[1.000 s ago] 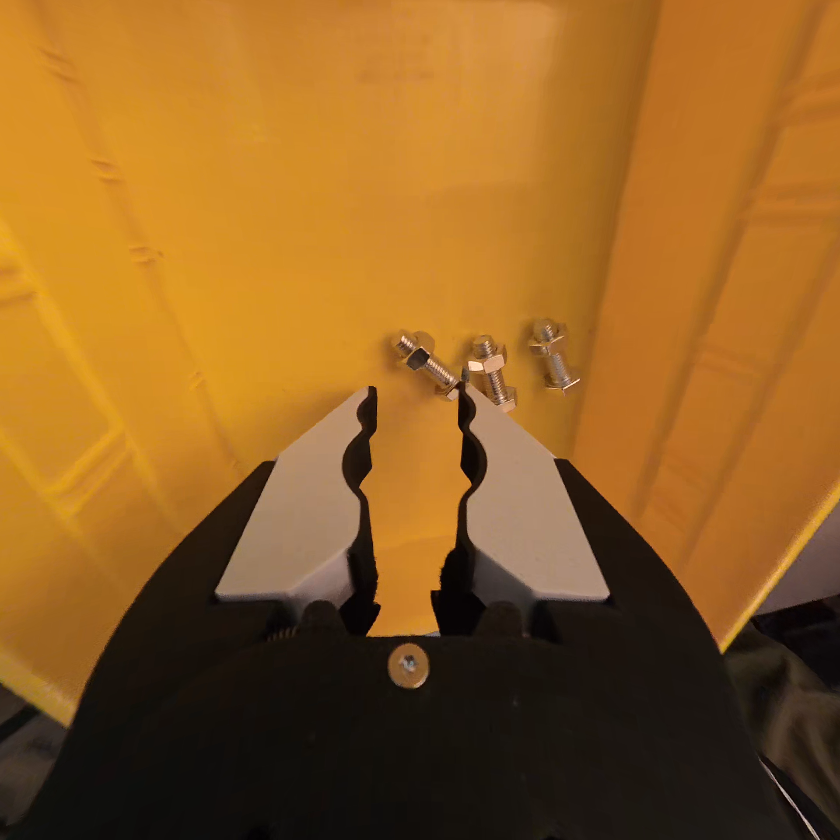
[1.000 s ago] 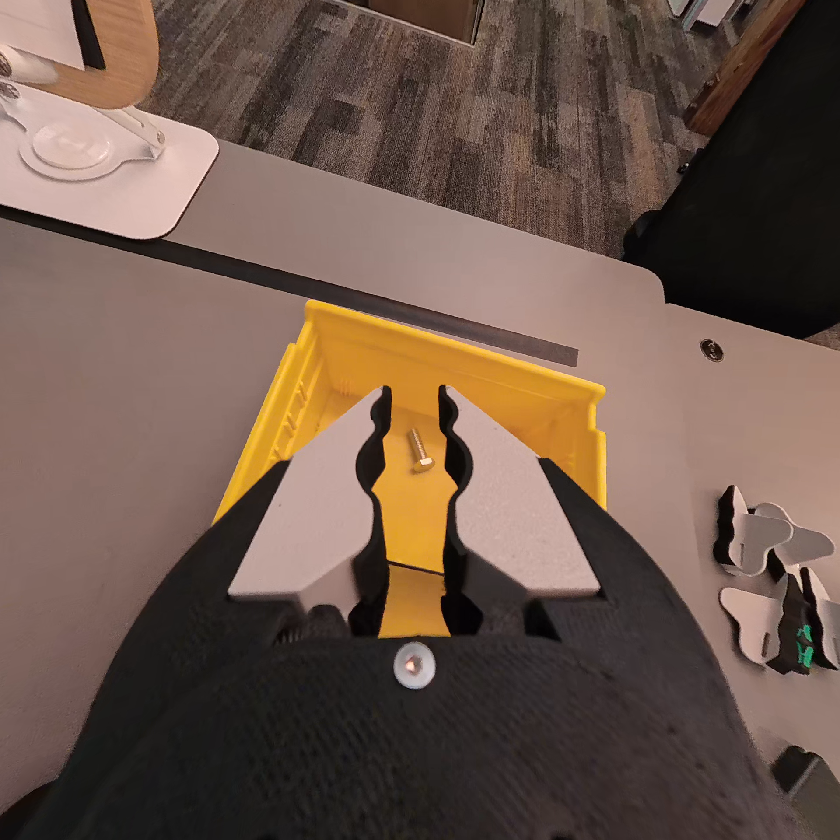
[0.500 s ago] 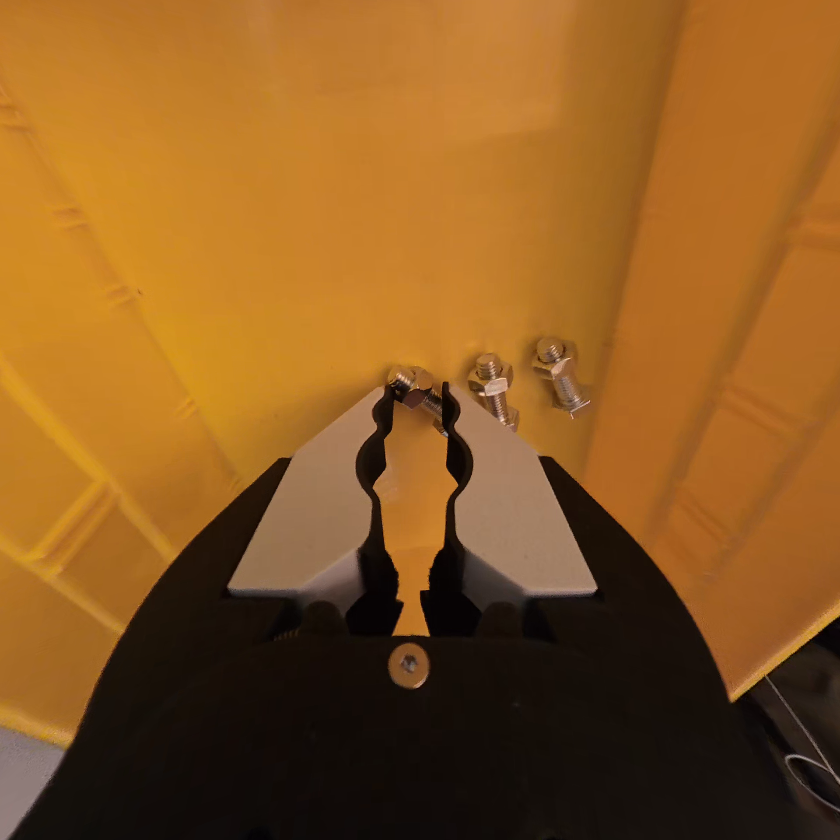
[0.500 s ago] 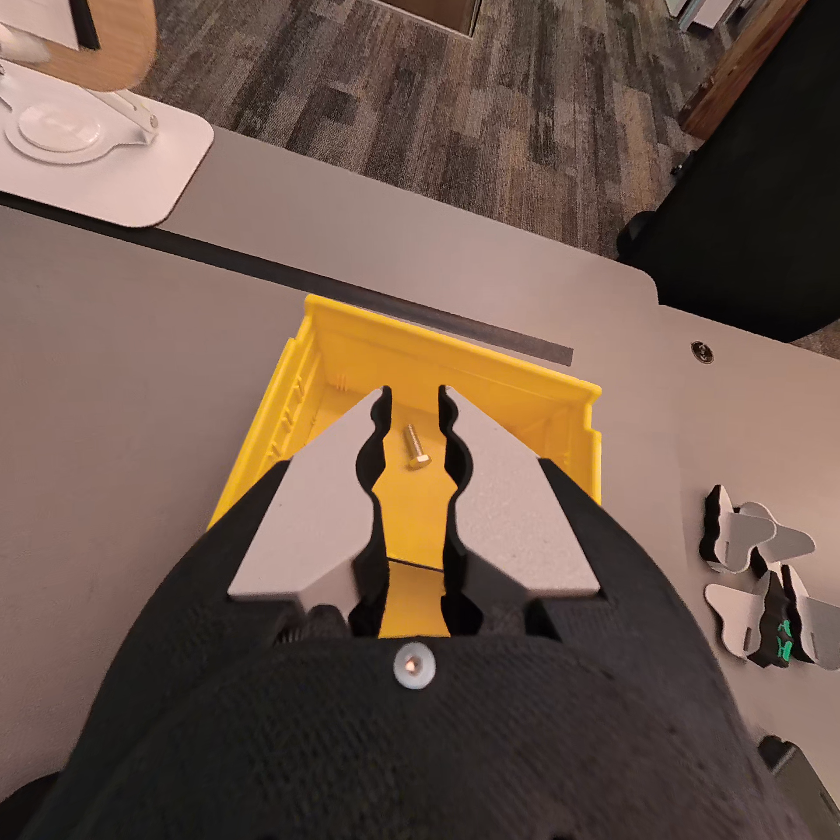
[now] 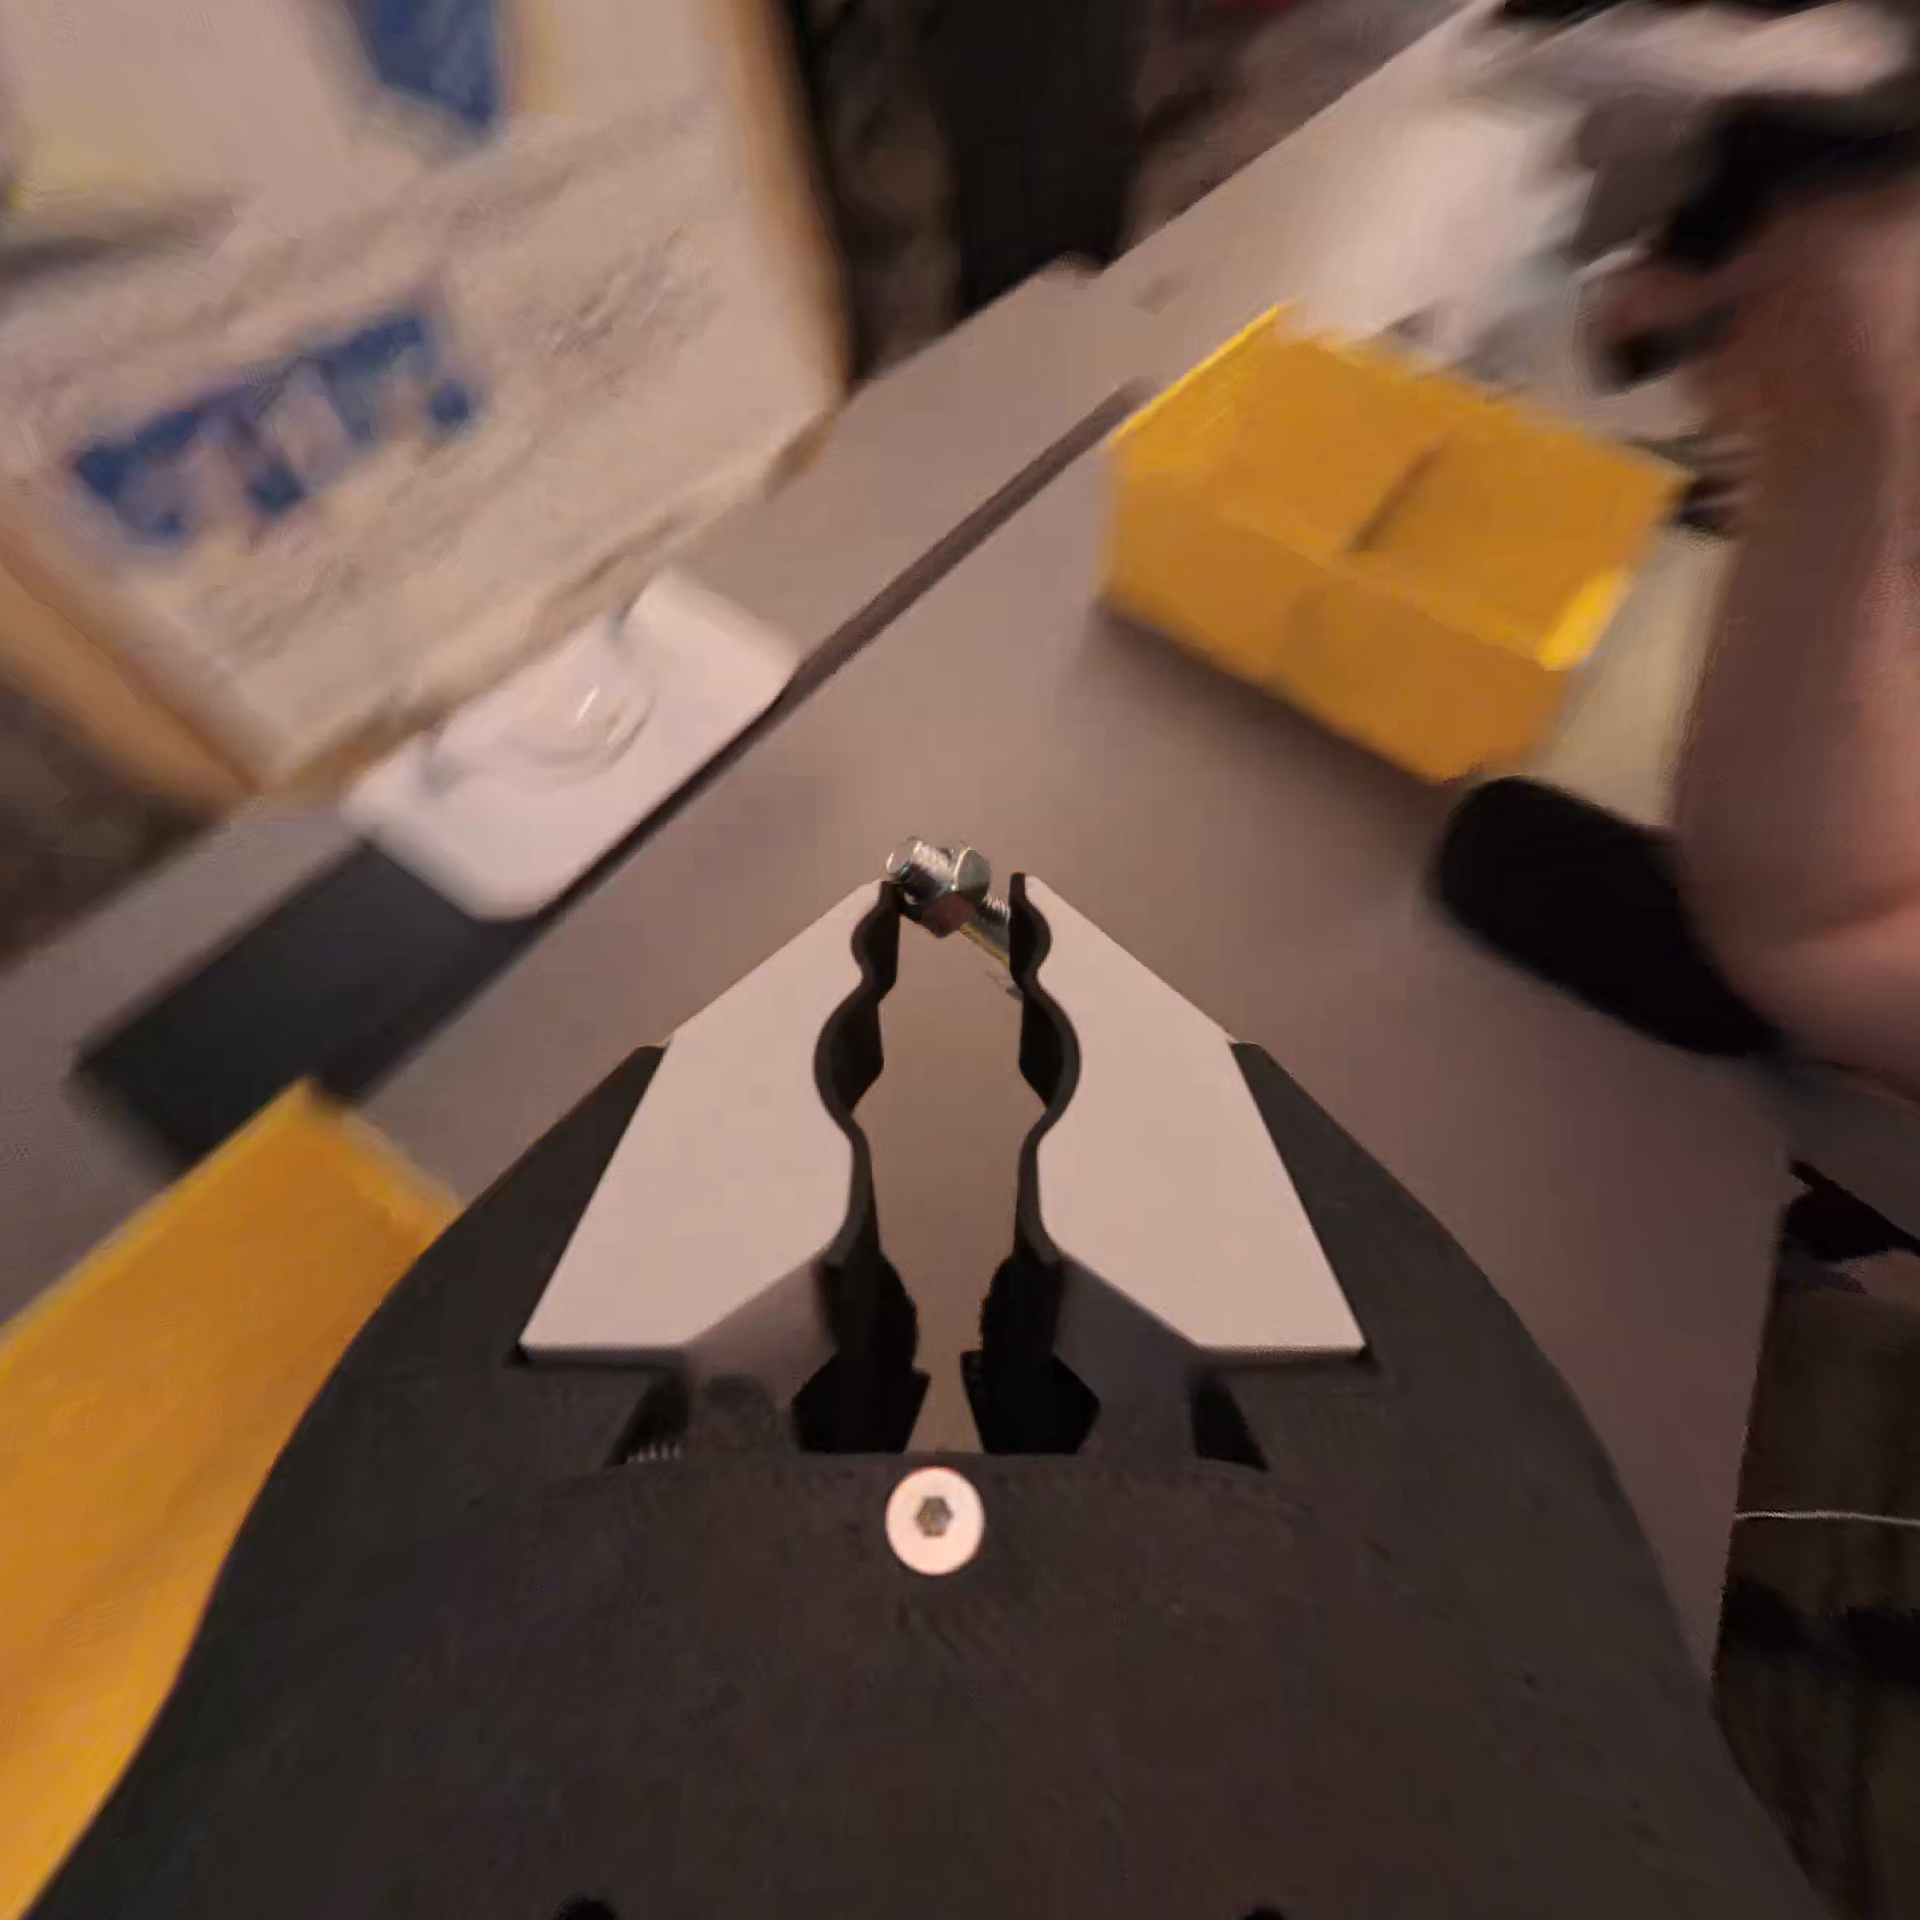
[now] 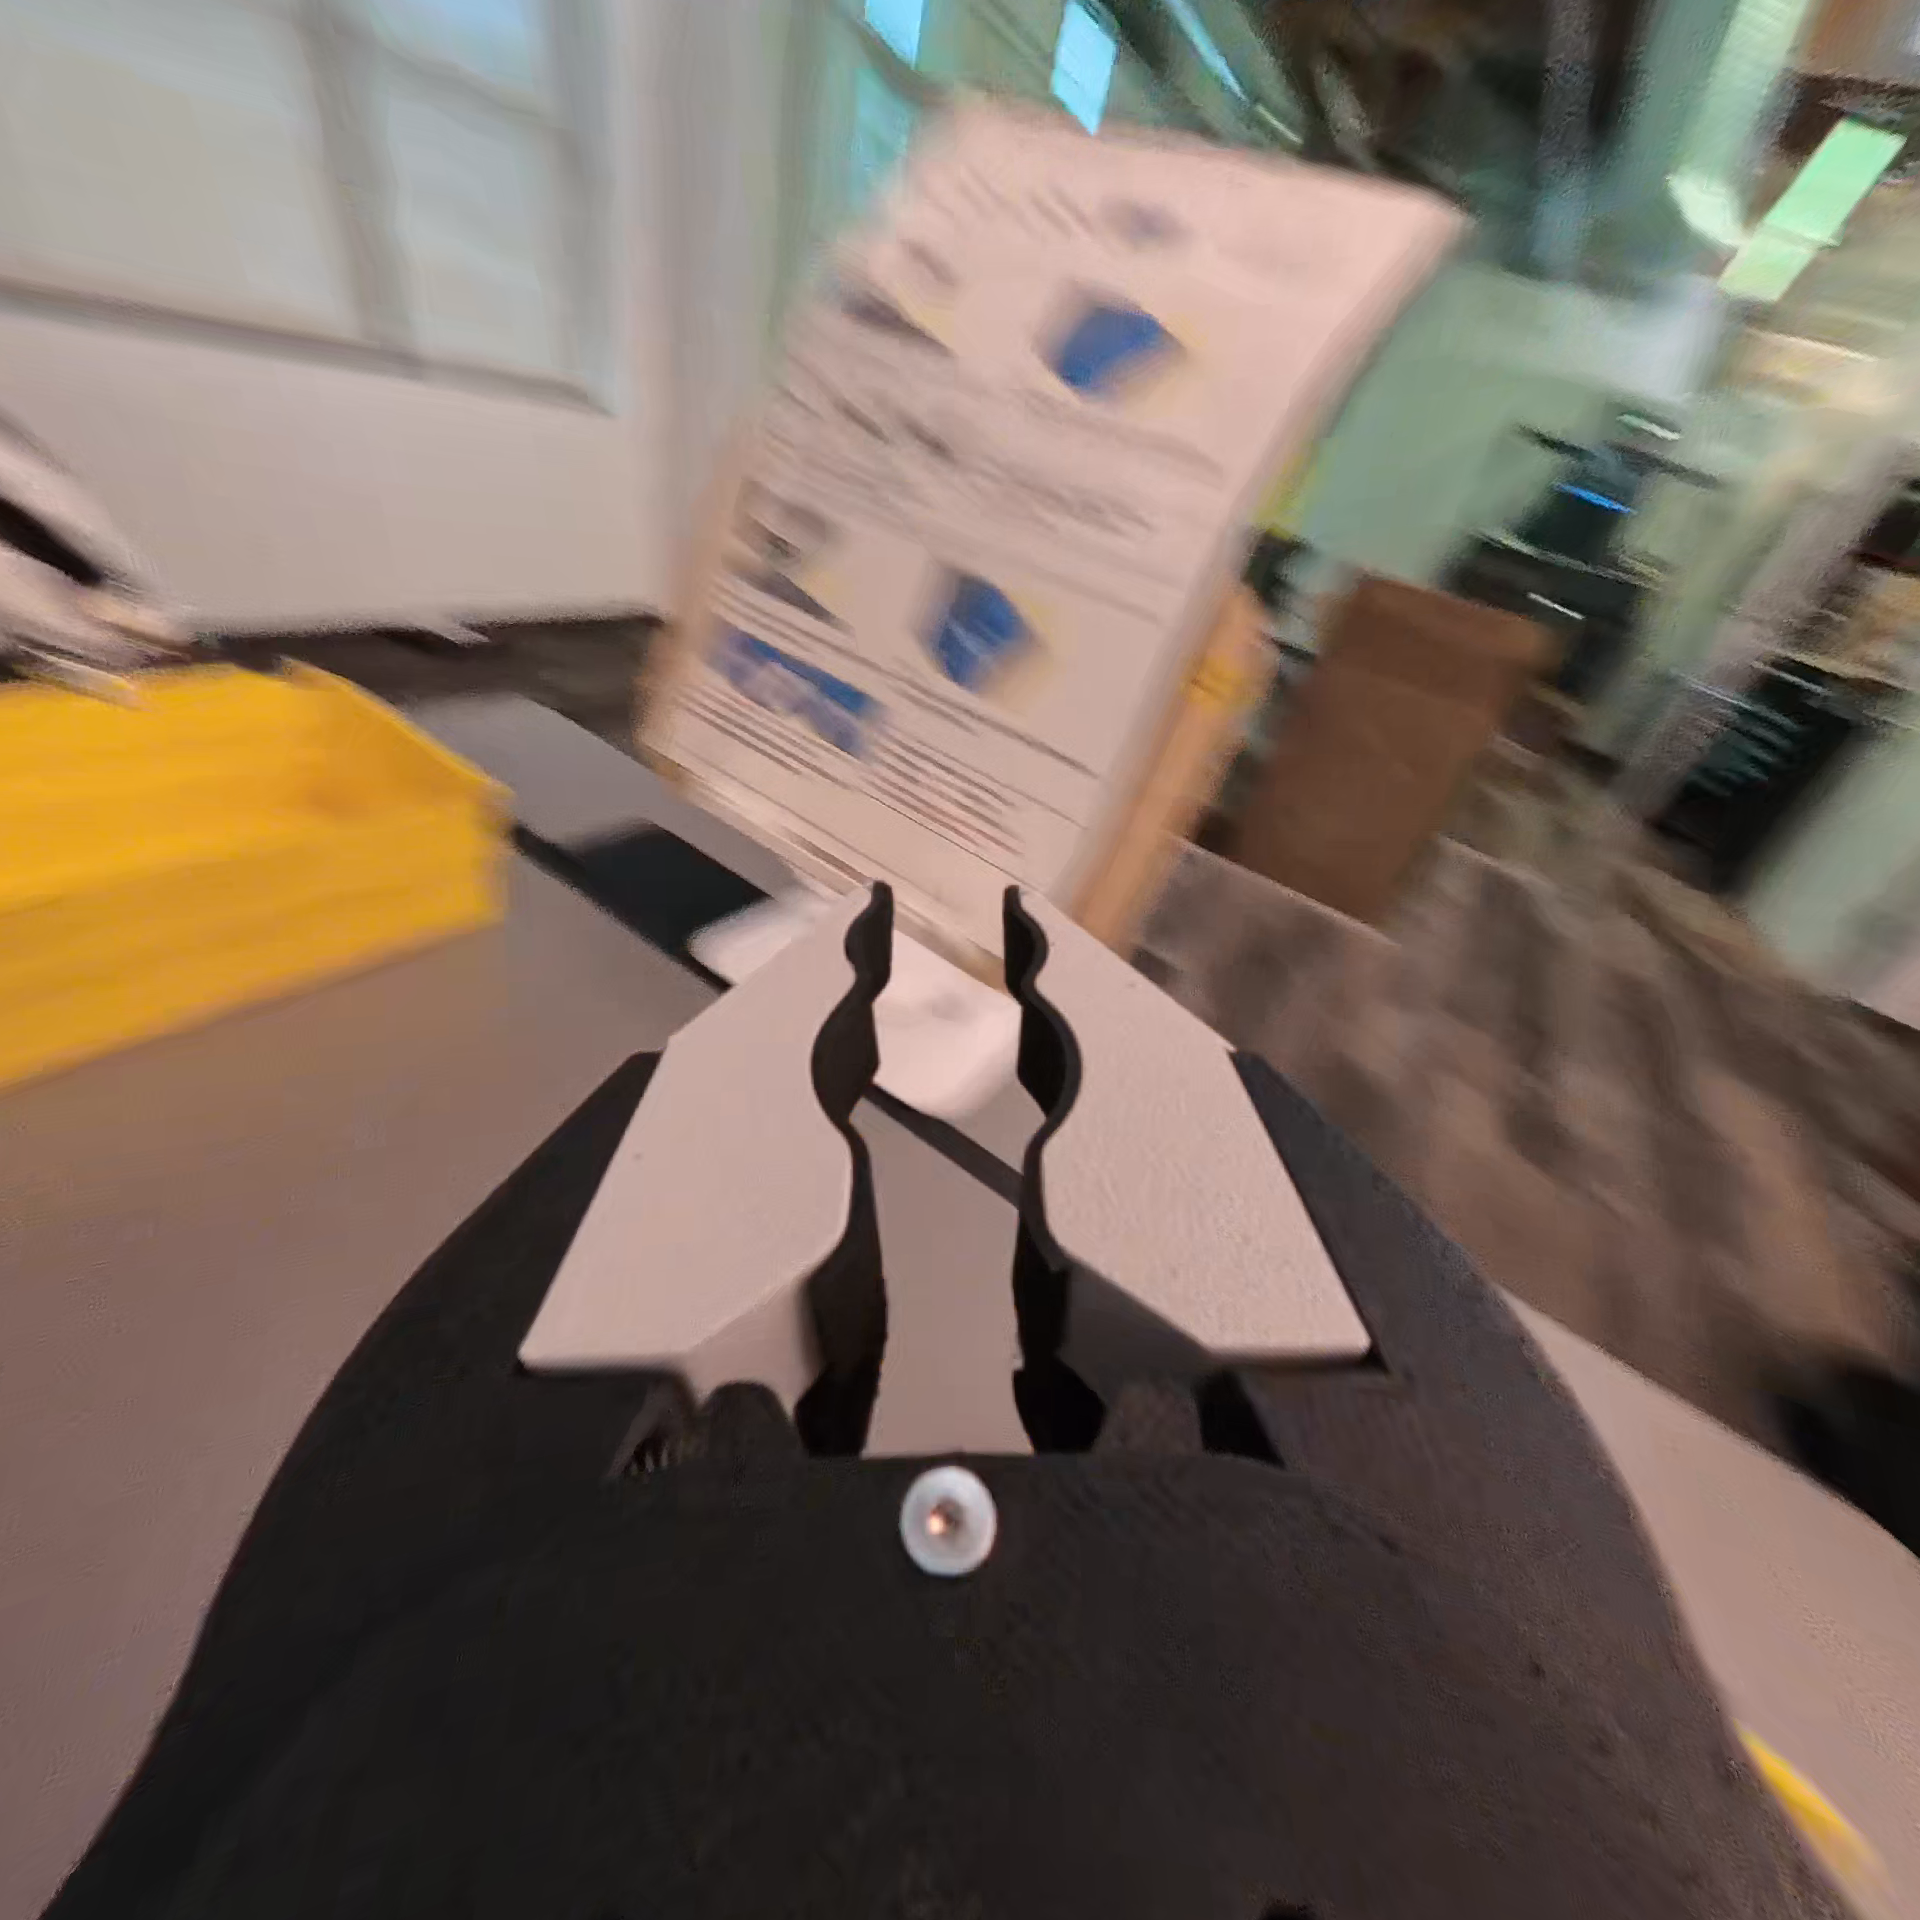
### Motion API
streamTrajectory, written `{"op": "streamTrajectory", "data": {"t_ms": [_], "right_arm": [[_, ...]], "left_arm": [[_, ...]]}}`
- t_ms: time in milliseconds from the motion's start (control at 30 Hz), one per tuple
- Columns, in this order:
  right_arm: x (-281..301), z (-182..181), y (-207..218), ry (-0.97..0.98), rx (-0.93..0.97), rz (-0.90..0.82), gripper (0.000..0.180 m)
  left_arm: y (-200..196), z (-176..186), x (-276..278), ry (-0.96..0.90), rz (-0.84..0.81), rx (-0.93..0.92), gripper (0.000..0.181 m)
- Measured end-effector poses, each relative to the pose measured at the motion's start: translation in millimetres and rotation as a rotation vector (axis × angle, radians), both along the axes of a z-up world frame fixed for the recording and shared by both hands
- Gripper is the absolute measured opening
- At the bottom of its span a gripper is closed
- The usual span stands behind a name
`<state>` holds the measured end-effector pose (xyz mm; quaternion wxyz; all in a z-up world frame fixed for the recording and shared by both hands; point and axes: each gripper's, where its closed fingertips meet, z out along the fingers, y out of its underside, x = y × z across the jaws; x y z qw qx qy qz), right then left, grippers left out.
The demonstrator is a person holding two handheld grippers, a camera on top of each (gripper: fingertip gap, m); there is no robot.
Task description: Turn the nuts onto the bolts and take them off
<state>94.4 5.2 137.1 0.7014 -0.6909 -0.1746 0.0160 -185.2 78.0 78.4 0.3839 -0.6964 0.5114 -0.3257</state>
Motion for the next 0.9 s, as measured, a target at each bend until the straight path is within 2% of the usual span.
{"op": "streamTrajectory", "data": {"t_ms": [67,133,233,367,467,567,900], "right_arm": [[-64,20,-19,0.093,0.064,0.312,0.022],[-111,36,-43,0.167,0.106,0.556,0.022],[-146,42,-64,0.224,0.096,0.750,0.023],[-171,13,-61,0.139,0.008,0.843,0.022],[-179,-14,-46,0.091,-0.088,0.841,0.022],[-187,-27,-48,0.170,-0.210,0.948,0.021],[-189,-45,-37,0.452,-0.508,1.030,0.023]], "left_arm": [[-43,23,40,-0.130,-0.180,0.086,0.019],[-80,21,66,-0.137,-0.317,0.127,0.019],[-101,6,88,-0.084,-0.367,0.214,0.019],[-118,-9,101,-0.030,-0.426,0.238,0.019],[-124,-10,104,-0.029,-0.444,0.245,0.019],[-125,-6,103,-0.044,-0.438,0.288,0.019],[-114,-2,102,-0.018,-0.366,0.430,0.019]]}}
